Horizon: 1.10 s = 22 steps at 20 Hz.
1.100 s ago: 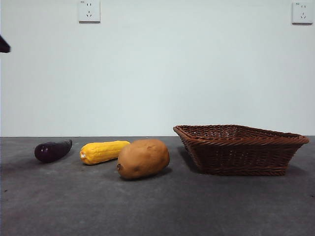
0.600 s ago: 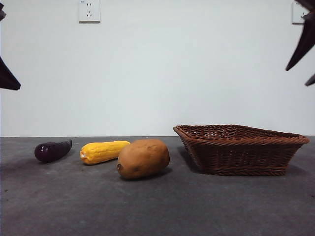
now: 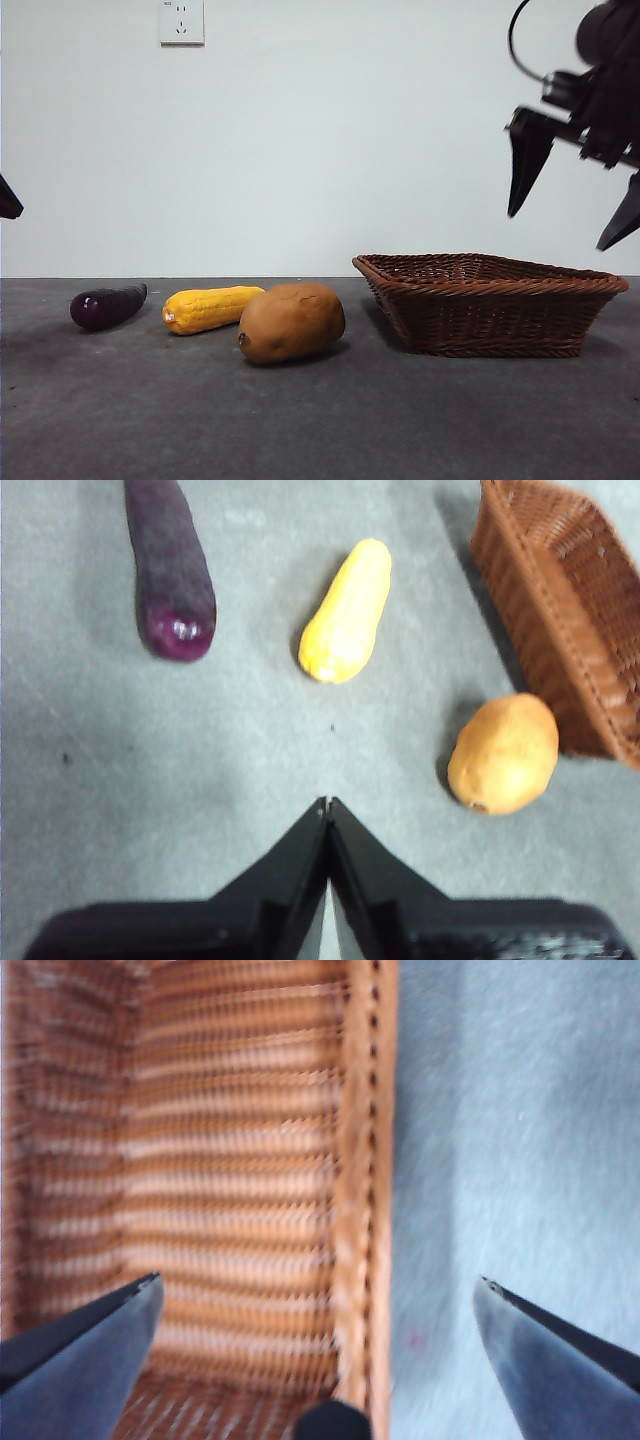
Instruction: Help me put the vegetables on the table into the basket
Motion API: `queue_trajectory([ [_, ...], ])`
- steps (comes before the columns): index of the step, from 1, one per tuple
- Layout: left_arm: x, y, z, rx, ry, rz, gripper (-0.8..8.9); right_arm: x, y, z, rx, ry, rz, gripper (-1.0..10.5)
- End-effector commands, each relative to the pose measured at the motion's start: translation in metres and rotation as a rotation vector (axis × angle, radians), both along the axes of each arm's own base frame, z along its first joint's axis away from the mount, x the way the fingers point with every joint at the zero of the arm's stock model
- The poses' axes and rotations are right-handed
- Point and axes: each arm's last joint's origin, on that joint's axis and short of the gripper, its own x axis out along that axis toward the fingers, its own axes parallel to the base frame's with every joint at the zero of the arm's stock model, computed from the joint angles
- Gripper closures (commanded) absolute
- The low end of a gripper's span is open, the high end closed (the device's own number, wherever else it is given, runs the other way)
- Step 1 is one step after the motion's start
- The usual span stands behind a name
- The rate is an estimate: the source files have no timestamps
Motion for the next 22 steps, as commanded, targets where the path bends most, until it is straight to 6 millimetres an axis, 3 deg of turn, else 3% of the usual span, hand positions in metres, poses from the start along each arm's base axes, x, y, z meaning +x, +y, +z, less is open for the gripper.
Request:
queue_trajectory([
  [1,-0.001,0.0,-0.002,0.023,0.005,-0.021,8.17,0.015,0.0,-0.015,-0.029,0.023,0.021,3.8],
  [7,-0.002,0.0,-0.003,0.055,0.0,-0.056,8.18,0.041,0.001,-0.06,-0.033,0.068,0.073,3.9],
  [10,-0.003,-0.002,-0.002,0.021,-0.017,-0.13,8.18,0.044,0.002,-0.072,-0.015,0.093,0.08,5.2],
  [14,-0.003,-0.003,-0.002,0.013,-0.018,-0.145,8.18,0.044,0.002,-0.072,-0.007,0.087,0.081,9.7],
  [19,0.004,-0.005,-0.003,-0.025,0.036,-0.187,8.18,0.044,-0.001,-0.069,0.005,0.09,0.036,9.6],
  [22,0.022,-0.01,0.008,0.009,0.134,-0.256,8.17,0.04,-0.01,-0.048,0.103,0.046,0.032,9.6],
])
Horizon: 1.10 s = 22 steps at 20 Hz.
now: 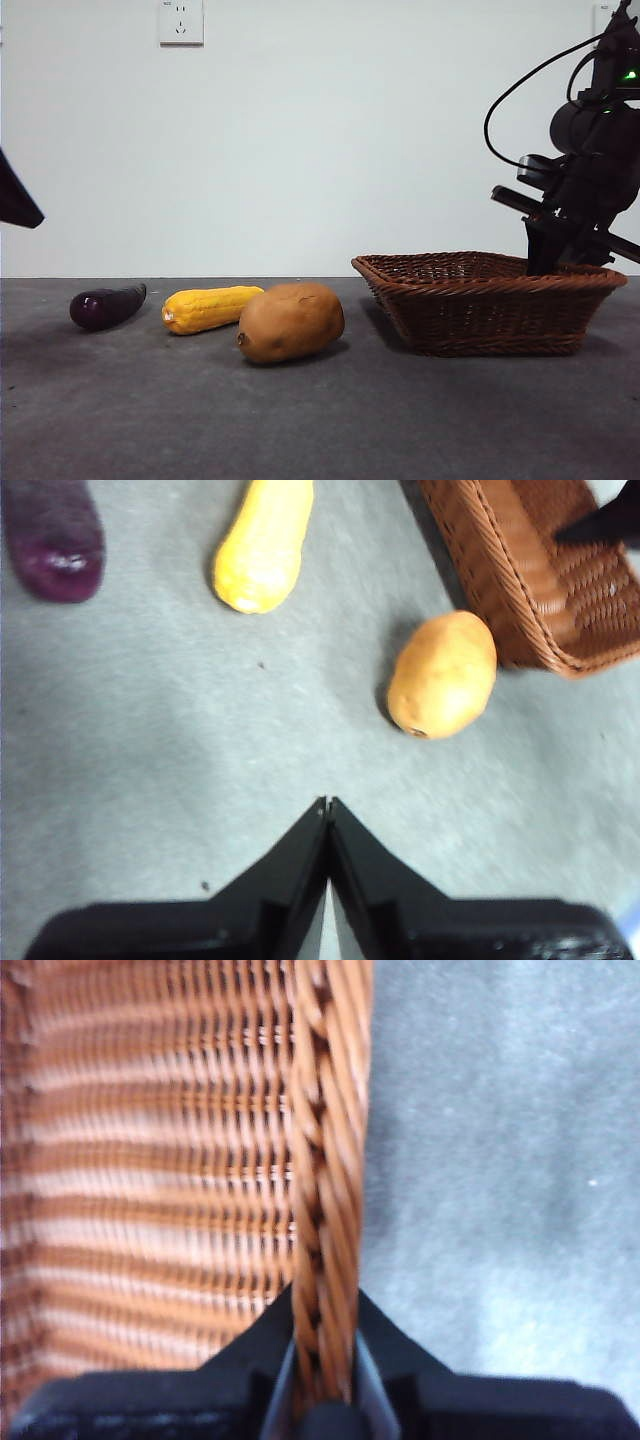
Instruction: Help me put the vegetables on the table into the basket
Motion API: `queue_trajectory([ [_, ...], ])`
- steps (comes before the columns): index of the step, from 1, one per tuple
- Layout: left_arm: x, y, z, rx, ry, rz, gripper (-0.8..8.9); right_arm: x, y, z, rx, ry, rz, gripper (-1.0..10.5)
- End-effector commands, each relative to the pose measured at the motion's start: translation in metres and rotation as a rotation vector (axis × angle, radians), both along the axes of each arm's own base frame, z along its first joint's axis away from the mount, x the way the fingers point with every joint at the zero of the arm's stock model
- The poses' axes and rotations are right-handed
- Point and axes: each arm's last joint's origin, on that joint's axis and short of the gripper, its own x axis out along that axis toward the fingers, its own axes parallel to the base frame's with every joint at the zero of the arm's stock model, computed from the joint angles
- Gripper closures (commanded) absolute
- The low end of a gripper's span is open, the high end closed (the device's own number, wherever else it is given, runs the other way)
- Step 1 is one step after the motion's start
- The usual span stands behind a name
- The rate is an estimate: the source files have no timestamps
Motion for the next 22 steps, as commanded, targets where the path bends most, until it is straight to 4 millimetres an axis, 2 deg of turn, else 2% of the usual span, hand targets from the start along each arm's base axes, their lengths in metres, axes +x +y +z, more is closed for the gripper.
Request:
queue_trajectory([
  [1,0.017,-0.005,0.01,0.039,0.047,-0.079,8.14,-0.006,-0.007,0.025,0.036,-0.056,-0.018,9.6],
  [3,0.039,-0.014,0.02,0.07,0.091,-0.117,8.05,-0.019,-0.009,0.05,0.041,-0.089,-0.02,9.6],
  [4,0.051,-0.019,0.026,0.108,0.1,-0.114,7.34,-0.027,-0.009,0.064,0.038,-0.103,-0.013,9.6],
  [6,0.078,-0.032,0.036,0.183,0.102,-0.11,5.1,-0.044,-0.009,0.089,0.028,-0.142,0.009,9.6],
  [7,0.091,-0.04,0.042,0.201,0.101,-0.125,4.59,-0.053,-0.009,0.101,0.026,-0.159,0.012,9.6],
  [8,0.105,-0.048,0.048,0.231,0.1,-0.14,4.58,-0.061,-0.009,0.112,0.026,-0.173,0.012,9.6],
  [9,0.117,-0.057,0.054,0.286,0.104,-0.152,3.93,-0.07,-0.009,0.121,0.026,-0.184,0.013,9.6],
  [10,0.129,-0.067,0.058,0.357,0.104,-0.177,2.75,-0.078,-0.008,0.13,0.026,-0.192,0.014,9.6],
  [11,0.139,-0.078,0.062,0.421,0.098,-0.209,2.4,-0.085,-0.008,0.136,0.023,-0.197,0.021,9.6],
  [13,0.158,-0.098,0.065,0.499,0.089,-0.24,2.37,-0.1,-0.008,0.147,0.019,-0.19,0.028,9.6],
  [15,0.174,-0.114,0.06,0.496,0.089,-0.232,2.37,-0.113,-0.008,0.156,0.02,-0.185,0.029,9.6],
  [18,0.191,-0.128,0.031,0.509,0.13,-0.26,2.37,-0.133,-0.007,0.171,0.019,-0.204,0.029,9.6],
  [22,0.201,-0.139,0.0,0.585,0.165,-0.259,2.38,-0.155,-0.007,0.187,0.016,-0.249,0.026,9.6],
])
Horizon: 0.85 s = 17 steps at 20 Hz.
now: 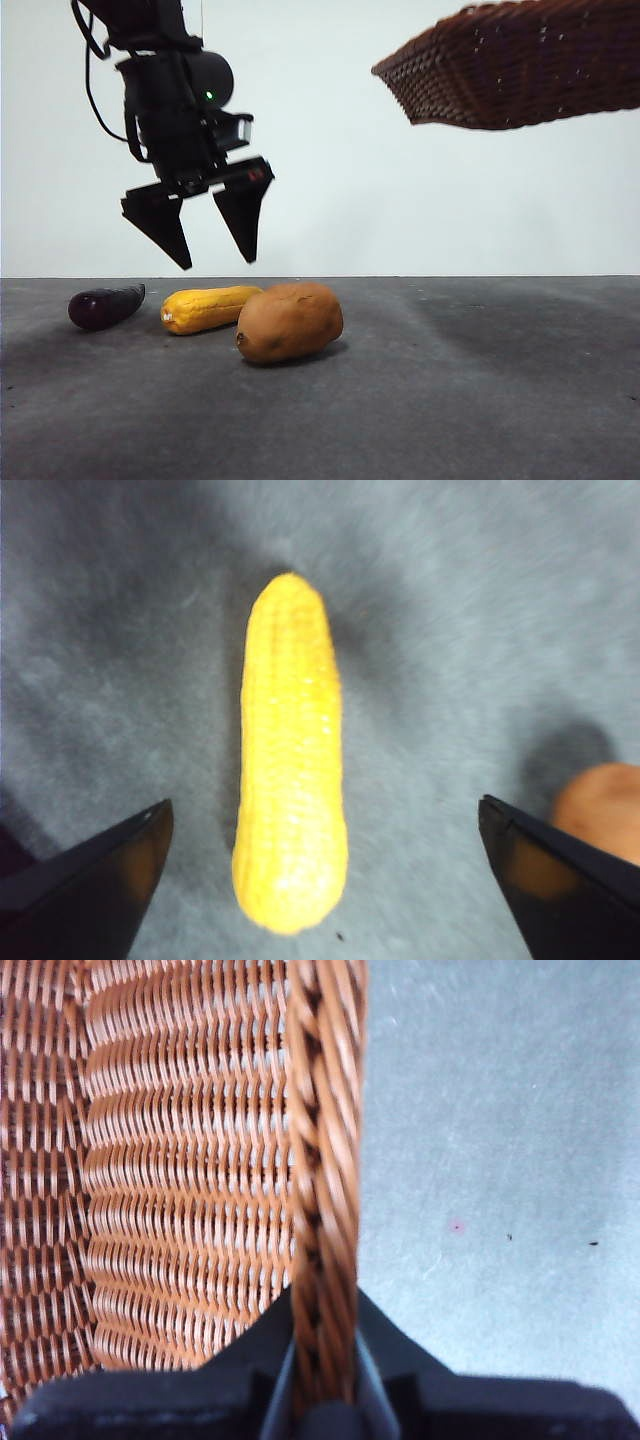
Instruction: Help me put the vegetables on the table into the basket
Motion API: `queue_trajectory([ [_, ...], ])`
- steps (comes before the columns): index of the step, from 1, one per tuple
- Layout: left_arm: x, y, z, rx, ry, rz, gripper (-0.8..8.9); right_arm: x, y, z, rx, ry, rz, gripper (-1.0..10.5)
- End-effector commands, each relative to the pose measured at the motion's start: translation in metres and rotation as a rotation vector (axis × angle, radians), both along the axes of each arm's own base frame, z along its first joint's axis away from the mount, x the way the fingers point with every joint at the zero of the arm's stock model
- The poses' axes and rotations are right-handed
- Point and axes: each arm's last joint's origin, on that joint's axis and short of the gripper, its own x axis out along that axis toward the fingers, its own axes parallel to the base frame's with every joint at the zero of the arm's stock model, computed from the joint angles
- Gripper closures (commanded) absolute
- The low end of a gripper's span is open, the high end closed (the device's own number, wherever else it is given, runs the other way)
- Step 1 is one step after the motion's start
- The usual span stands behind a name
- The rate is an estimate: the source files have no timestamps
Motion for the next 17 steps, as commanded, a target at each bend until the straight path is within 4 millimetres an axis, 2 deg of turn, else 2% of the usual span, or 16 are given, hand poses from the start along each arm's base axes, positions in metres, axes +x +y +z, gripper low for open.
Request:
queue_trajectory([
  [1,0.004,-0.007,-0.015,0.041,0.0,-0.001,2.38,-0.009,0.001,0.007,0.008,-0.023,0.012,9.6],
  [4,0.008,-0.011,-0.025,0.041,0.002,-0.006,2.39,-0.019,0.001,0.011,0.007,-0.024,0.014,9.6],
  [8,0.012,-0.012,-0.028,0.041,-0.025,-0.006,2.44,-0.021,0.002,0.011,0.007,-0.006,0.014,9.6],
  [12,0.016,-0.012,-0.049,0.076,0.02,0.0,2.44,-0.022,0.002,0.01,0.004,0.005,0.02,9.6],
  [14,0.017,-0.013,-0.053,0.078,0.027,0.008,2.53,-0.023,0.002,0.01,0.0,0.008,0.026,9.6],
  [15,0.017,-0.013,-0.053,0.08,0.025,0.01,3.12,-0.023,0.002,0.01,-0.003,0.007,0.032,9.6],
  [17,0.018,-0.013,-0.053,0.075,0.019,0.007,5.7,-0.023,0.002,0.01,-0.003,0.009,0.033,9.6],
])
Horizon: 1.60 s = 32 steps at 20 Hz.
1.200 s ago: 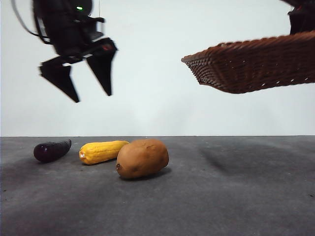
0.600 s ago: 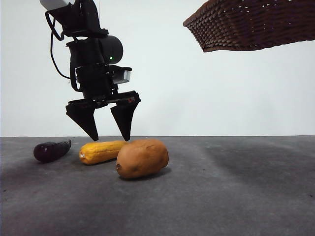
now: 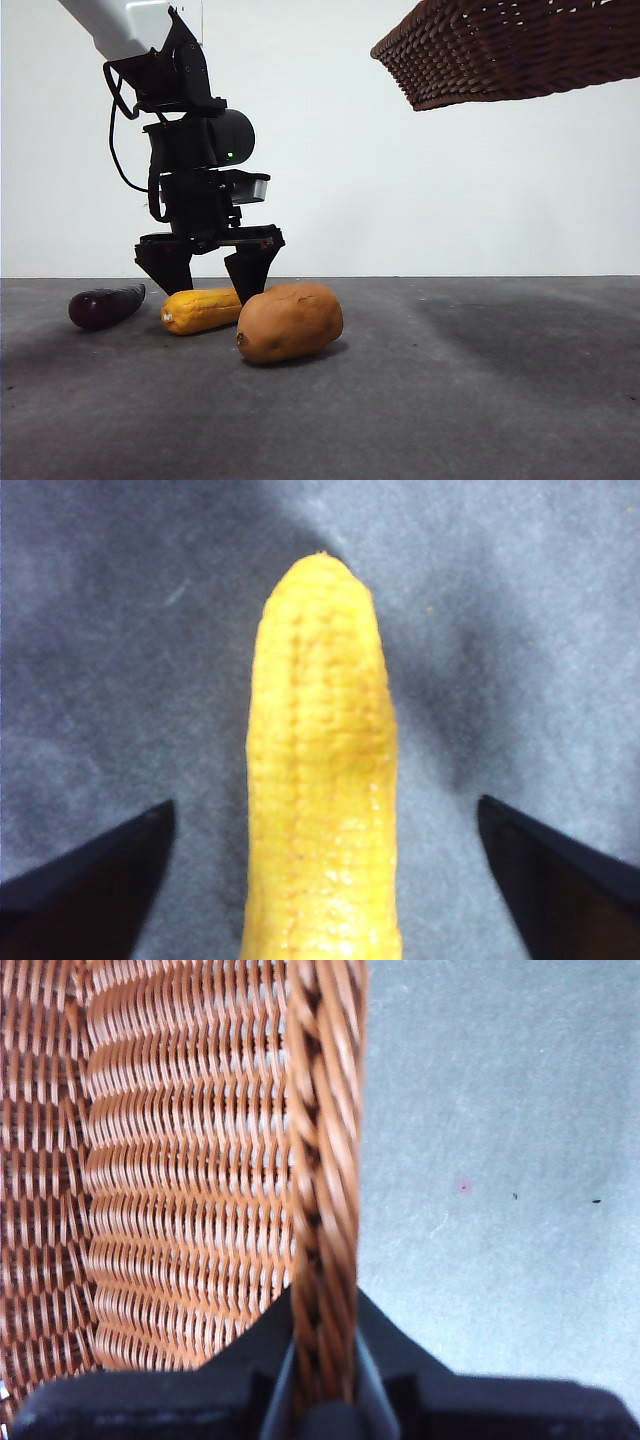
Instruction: Help me put the vegetables on the table into the basket
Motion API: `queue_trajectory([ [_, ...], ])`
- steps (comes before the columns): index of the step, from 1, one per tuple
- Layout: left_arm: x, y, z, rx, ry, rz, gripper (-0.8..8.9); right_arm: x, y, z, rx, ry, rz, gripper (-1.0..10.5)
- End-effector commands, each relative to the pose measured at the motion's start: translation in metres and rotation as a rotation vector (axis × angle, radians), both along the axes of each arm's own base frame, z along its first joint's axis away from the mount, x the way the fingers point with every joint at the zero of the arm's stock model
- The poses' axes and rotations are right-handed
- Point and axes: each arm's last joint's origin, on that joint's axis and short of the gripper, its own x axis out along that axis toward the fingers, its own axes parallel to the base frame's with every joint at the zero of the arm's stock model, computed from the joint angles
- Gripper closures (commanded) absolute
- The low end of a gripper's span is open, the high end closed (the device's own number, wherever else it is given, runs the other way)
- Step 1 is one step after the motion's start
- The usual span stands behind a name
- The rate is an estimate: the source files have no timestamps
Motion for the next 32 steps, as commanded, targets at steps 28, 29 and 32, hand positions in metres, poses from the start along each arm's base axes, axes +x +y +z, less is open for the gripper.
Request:
queue_trajectory([
  [28,-0.099,-0.052,0.137,-0.311,-0.071,-0.176,8.22,0.077,0.08,-0.084,-0.259,0.22,-0.064,9.6],
  [29,-0.1,-0.057,0.139,-0.328,-0.084,-0.173,8.22,0.079,0.09,-0.088,-0.253,0.219,-0.046,9.6],
  [32,-0.091,-0.063,0.138,-0.412,-0.097,-0.046,8.22,0.078,0.112,-0.088,-0.201,0.185,-0.011,9.6],
])
